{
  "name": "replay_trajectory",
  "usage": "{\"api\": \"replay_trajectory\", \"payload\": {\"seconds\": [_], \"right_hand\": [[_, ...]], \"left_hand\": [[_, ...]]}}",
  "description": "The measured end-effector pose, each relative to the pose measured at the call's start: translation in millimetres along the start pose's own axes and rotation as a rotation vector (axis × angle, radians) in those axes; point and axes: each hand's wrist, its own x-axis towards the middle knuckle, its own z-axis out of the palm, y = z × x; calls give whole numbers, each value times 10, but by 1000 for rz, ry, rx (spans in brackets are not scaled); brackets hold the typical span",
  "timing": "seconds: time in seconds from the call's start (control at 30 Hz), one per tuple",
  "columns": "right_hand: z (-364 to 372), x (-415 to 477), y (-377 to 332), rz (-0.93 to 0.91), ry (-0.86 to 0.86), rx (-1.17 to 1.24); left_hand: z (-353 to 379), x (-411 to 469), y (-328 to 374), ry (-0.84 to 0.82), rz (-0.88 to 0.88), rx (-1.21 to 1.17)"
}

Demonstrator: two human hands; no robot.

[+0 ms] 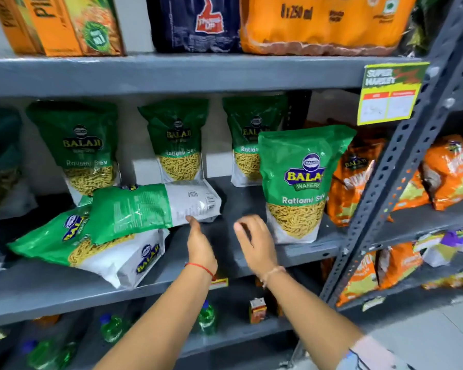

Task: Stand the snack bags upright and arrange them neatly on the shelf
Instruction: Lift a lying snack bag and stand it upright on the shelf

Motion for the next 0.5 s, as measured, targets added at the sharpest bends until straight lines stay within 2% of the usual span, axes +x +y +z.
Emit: {"api": "replay_trajectory", "payload": {"seconds": [0.13,0.2,0.33,0.43,0.5], "right_hand": [[319,813,-228,215,-280,174],[444,1220,-301,337,-460,201],[652,1709,-395,390,-707,208],[787,1859,-418,408,-780,234],[878,1902,-424,342,-836,113]], "left_hand": [[27,18,233,-125,-145,-438],[75,78,271,-94,-123,-569],[105,189,263,-28,-59,-638],[115,285,224,-1,-70,-646],[109,322,208,-2,-77,-633]]}}
